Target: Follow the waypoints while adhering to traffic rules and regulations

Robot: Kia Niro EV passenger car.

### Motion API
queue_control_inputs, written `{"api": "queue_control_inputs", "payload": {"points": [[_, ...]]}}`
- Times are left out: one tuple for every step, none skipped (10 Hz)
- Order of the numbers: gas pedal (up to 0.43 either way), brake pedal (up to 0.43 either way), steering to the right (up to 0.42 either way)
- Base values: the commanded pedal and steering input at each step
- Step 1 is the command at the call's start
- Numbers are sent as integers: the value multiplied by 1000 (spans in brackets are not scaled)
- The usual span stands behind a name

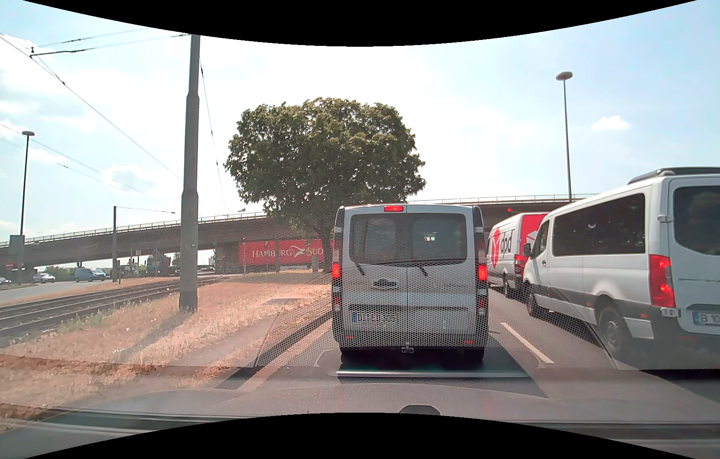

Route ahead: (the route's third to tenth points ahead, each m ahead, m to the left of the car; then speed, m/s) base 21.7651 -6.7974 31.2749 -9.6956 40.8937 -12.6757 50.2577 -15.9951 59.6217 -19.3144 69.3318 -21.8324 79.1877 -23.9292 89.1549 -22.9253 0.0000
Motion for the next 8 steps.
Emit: {"api": "queue_control_inputs", "payload": {"points": [[0,299,19],[0,299,19],[0,299,19],[0,299,19],[0,299,19],[0,299,19],[0,299,19],[0,299,19]]}}
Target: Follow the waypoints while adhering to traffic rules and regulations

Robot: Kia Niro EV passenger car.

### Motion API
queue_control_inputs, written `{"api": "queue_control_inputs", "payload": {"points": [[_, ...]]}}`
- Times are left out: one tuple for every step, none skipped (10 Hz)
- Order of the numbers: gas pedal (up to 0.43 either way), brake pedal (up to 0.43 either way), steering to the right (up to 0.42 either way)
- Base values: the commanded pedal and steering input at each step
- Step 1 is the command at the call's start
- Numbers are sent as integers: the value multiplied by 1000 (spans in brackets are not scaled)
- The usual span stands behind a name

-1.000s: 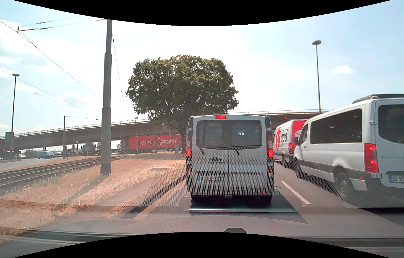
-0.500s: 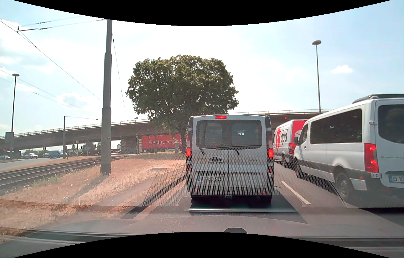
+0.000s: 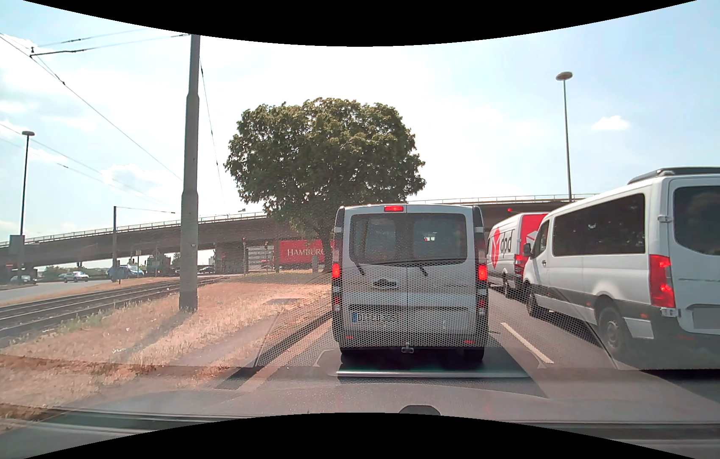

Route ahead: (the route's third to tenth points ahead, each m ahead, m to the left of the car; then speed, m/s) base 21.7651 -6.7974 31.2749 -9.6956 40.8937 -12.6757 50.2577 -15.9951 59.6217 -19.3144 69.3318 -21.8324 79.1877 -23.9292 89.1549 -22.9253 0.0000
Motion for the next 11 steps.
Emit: {"api": "queue_control_inputs", "payload": {"points": [[0,299,19],[0,299,19],[0,299,19],[0,299,19],[0,299,19],[0,299,19],[0,299,19],[0,299,19],[0,299,19],[0,299,19],[0,299,19]]}}
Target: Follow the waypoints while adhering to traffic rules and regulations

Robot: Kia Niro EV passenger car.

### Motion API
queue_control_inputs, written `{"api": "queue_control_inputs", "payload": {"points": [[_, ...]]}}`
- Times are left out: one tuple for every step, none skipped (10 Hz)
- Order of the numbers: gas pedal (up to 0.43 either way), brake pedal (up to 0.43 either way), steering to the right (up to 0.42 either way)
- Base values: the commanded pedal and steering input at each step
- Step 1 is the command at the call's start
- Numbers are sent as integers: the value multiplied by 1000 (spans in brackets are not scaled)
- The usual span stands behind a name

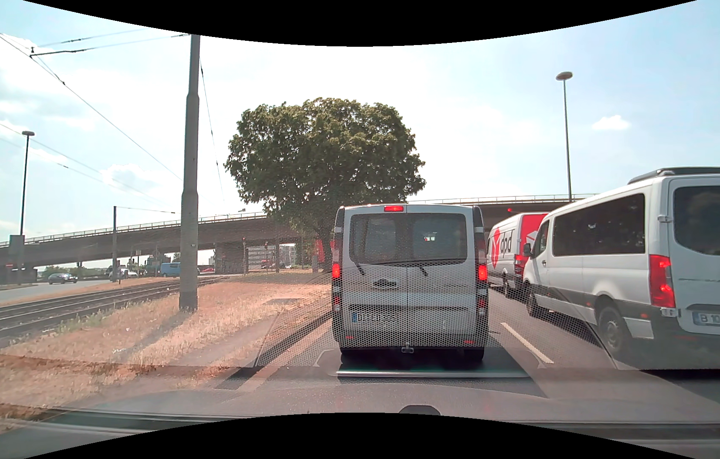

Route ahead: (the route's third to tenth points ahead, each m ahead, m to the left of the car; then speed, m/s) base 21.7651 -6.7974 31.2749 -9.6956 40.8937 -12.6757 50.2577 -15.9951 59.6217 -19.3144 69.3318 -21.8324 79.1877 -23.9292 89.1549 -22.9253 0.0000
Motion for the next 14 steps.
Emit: {"api": "queue_control_inputs", "payload": {"points": [[0,299,19],[0,299,19],[0,299,19],[0,299,19],[0,299,19],[0,299,19],[0,299,19],[0,299,19],[0,299,19],[0,299,19],[0,299,20],[0,299,19],[0,299,19],[0,299,19]]}}
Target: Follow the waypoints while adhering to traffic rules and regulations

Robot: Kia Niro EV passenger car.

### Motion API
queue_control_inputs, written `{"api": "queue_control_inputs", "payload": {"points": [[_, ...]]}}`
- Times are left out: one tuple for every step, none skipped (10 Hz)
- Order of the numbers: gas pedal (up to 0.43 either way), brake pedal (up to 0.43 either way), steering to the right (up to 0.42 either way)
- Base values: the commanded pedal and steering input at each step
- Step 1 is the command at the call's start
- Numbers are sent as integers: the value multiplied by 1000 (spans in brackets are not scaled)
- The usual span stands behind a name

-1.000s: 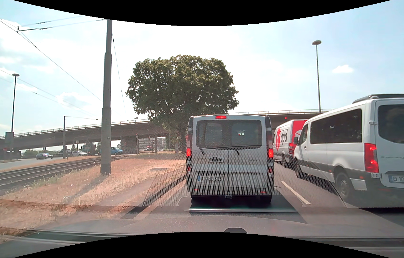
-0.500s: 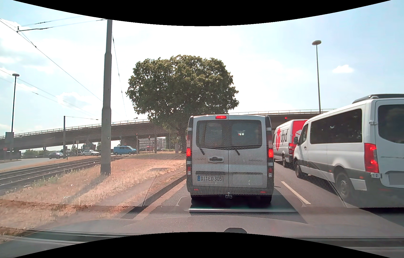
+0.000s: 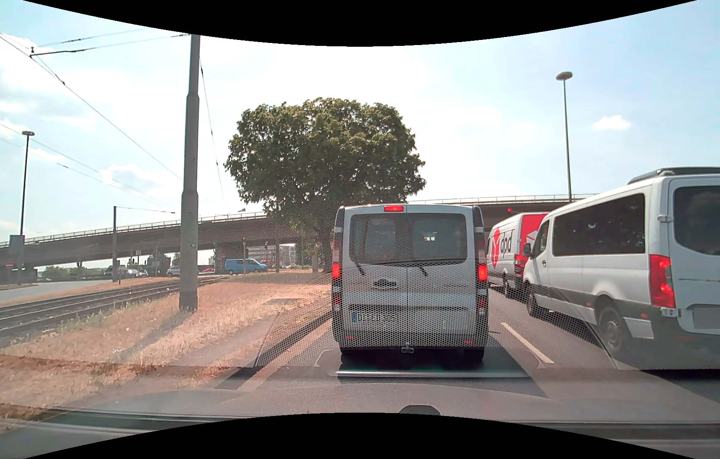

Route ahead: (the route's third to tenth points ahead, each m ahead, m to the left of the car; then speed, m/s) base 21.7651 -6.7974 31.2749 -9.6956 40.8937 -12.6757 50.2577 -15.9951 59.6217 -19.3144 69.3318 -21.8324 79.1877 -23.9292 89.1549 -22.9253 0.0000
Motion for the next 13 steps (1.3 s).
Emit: {"api": "queue_control_inputs", "payload": {"points": [[0,299,19],[0,299,19],[0,299,18],[0,299,17],[0,299,17],[0,299,17],[0,299,17],[0,299,16],[0,299,16],[0,299,16],[0,299,16],[0,299,16],[0,299,15]]}}
